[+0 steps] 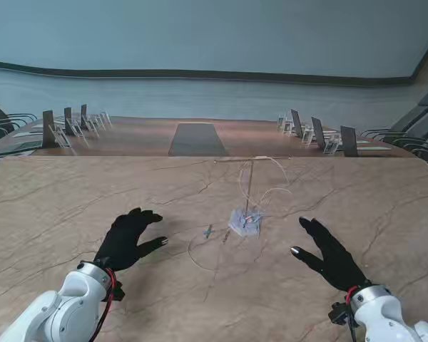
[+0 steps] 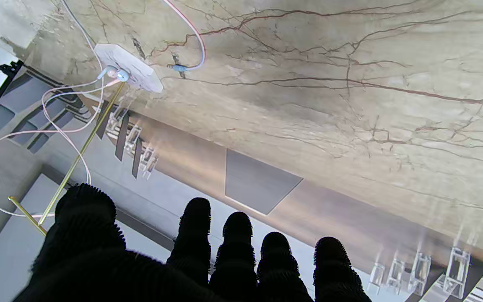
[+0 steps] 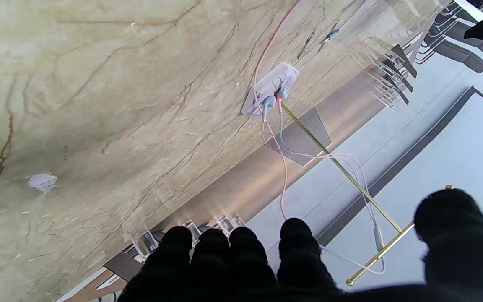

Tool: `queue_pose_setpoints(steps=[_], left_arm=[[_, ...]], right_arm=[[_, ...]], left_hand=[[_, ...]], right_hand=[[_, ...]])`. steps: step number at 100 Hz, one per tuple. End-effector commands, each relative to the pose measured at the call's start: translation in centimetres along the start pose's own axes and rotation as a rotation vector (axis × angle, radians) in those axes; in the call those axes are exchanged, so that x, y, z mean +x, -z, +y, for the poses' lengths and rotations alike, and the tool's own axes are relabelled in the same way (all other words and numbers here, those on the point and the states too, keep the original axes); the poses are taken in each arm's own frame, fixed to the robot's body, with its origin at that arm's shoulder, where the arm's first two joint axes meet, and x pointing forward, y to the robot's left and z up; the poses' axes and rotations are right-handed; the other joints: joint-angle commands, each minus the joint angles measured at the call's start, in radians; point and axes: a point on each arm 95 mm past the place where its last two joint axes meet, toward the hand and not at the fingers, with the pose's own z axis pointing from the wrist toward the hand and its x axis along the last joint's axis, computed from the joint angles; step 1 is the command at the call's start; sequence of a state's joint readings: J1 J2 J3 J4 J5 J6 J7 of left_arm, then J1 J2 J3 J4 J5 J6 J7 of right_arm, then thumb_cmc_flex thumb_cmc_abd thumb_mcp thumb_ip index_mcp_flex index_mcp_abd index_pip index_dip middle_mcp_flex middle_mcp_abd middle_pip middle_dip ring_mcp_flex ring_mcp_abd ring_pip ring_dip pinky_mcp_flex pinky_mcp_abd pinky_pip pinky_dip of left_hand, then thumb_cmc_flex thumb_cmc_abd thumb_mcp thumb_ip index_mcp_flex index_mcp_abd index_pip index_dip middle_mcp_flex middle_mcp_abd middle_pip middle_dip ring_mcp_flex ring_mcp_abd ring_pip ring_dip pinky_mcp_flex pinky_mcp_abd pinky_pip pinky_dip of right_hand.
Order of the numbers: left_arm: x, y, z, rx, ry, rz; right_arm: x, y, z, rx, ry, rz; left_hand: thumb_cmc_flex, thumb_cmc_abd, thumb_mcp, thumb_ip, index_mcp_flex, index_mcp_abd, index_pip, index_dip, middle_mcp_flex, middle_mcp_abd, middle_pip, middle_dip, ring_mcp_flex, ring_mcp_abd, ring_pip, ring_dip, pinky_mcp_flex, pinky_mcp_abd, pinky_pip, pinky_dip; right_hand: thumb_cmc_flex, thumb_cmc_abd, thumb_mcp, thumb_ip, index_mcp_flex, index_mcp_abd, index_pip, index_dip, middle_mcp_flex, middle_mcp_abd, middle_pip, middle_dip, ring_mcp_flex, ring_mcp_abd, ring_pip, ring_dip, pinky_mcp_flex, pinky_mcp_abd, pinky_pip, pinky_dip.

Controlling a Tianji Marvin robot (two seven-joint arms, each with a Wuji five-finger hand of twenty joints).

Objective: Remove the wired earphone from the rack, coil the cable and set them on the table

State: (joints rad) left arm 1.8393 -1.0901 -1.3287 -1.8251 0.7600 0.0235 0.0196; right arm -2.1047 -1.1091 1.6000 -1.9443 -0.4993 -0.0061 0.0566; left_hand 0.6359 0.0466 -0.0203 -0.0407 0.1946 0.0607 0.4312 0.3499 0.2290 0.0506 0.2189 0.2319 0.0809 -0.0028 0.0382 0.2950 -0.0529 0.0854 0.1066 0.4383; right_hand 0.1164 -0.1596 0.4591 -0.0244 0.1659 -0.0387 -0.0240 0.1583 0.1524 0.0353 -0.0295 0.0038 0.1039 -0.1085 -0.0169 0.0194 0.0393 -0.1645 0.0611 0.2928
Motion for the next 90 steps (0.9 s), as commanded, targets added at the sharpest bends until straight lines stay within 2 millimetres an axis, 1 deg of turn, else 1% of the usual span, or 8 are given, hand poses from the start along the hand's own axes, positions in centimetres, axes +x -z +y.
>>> queue_pose_setpoints(steps=[1,36,38,42,49,57,76,90], left_arm=[[0.1,0.1,0.2,-0.004,0.008,-0.002],[0.2,-0.1,0.2,-0.013,0.004,0.016],[0.2,-0.1,0.2,-0.015,0.004,0.017],[0.2,-0.1,0.2,-0.017,0.004,0.018],[0.2,-0.1,0.3,-0.017,0.002,0.018],[0.2,-0.2,0.3,-0.018,0.006,0.018],[0.3,-0.3,0.2,-0.030,-0.001,0.017],[0.3,-0.6,0.2,-0.034,0.000,0.016]], right_arm=[[0.2,0.0,0.0,0.003,-0.001,0.000],[0.1,-0.3,0.4,0.006,0.022,0.005],[0.1,-0.3,0.5,0.006,0.022,0.005],[0.1,-0.4,0.5,0.003,0.018,0.007],[0.2,-0.6,0.6,-0.005,-0.001,0.008],[0.2,-0.8,0.7,-0.008,-0.012,0.007],[-0.3,-1.6,1.7,-0.026,0.042,0.010],[-0.6,-2.4,3.0,-0.043,0.076,0.017]], left_hand=[[-0.010,0.044,0.001,0.007,-0.024,-0.021,-0.028,-0.006,-0.035,-0.029,-0.018,-0.006,-0.035,-0.031,-0.014,-0.011,-0.003,-0.027,-0.019,-0.014],[-0.005,0.044,0.001,0.008,-0.019,-0.022,-0.026,-0.002,-0.034,-0.026,-0.013,-0.003,-0.034,-0.030,-0.013,-0.011,-0.003,-0.026,-0.017,-0.014],[-0.005,0.044,0.001,0.007,-0.020,-0.022,-0.026,-0.002,-0.035,-0.025,-0.013,-0.003,-0.035,-0.031,-0.013,-0.011,-0.003,-0.027,-0.017,-0.014],[-0.004,0.044,0.002,0.008,-0.018,-0.020,-0.025,-0.001,-0.033,-0.026,-0.012,-0.003,-0.034,-0.029,-0.013,-0.011,-0.003,-0.025,-0.017,-0.014],[-0.002,0.045,0.002,0.008,-0.015,-0.020,-0.024,0.000,-0.034,-0.026,-0.011,-0.002,-0.035,-0.028,-0.012,-0.009,-0.004,-0.025,-0.016,-0.013],[0.001,0.044,0.002,0.008,-0.010,-0.019,-0.022,0.002,-0.032,-0.026,-0.008,0.000,-0.034,-0.028,-0.011,-0.008,-0.003,-0.024,-0.015,-0.012],[0.003,0.048,0.001,0.007,-0.009,-0.018,-0.021,0.005,-0.032,-0.024,-0.003,0.002,-0.035,-0.028,-0.009,-0.004,-0.004,-0.024,-0.014,-0.010],[0.005,0.048,0.002,0.007,-0.005,-0.019,-0.018,0.007,-0.032,-0.027,-0.002,0.002,-0.034,-0.030,-0.009,-0.003,-0.004,-0.023,-0.014,-0.010]], right_hand=[[0.010,0.039,-0.024,-0.032,-0.008,-0.020,0.001,0.014,-0.029,0.011,-0.013,-0.003,-0.029,-0.012,-0.017,-0.007,-0.007,-0.023,-0.016,0.018],[0.033,0.030,-0.025,-0.030,-0.010,-0.018,0.000,0.040,-0.028,0.020,-0.010,0.005,-0.027,0.006,-0.010,0.007,-0.009,-0.015,-0.003,0.031],[0.041,0.027,-0.031,-0.029,-0.012,-0.017,-0.002,0.061,-0.029,0.022,-0.010,0.020,-0.028,0.011,-0.012,0.035,-0.024,-0.013,0.026,0.062],[0.053,0.019,-0.030,-0.027,-0.011,-0.016,-0.002,0.070,-0.027,0.026,-0.008,0.027,-0.027,0.021,-0.009,0.046,-0.027,-0.010,0.038,0.074],[0.092,-0.004,-0.040,-0.026,-0.019,-0.004,0.006,0.171,-0.014,0.062,0.023,0.105,-0.030,0.069,0.014,0.177,-0.069,0.014,0.147,0.184],[0.127,-0.017,-0.051,-0.029,-0.021,-0.007,0.005,0.203,-0.002,0.069,0.044,0.103,-0.029,0.079,0.032,0.229,-0.080,0.020,0.184,0.223],[0.143,-0.015,-0.060,-0.019,-0.020,0.002,-0.001,0.218,0.012,0.106,0.136,0.106,0.001,0.138,0.166,0.292,-0.038,0.075,0.271,0.248],[0.150,-0.020,-0.059,-0.017,-0.024,0.009,0.010,0.264,0.012,0.124,0.188,0.124,0.006,0.166,0.245,0.303,-0.030,0.113,0.338,0.252]])
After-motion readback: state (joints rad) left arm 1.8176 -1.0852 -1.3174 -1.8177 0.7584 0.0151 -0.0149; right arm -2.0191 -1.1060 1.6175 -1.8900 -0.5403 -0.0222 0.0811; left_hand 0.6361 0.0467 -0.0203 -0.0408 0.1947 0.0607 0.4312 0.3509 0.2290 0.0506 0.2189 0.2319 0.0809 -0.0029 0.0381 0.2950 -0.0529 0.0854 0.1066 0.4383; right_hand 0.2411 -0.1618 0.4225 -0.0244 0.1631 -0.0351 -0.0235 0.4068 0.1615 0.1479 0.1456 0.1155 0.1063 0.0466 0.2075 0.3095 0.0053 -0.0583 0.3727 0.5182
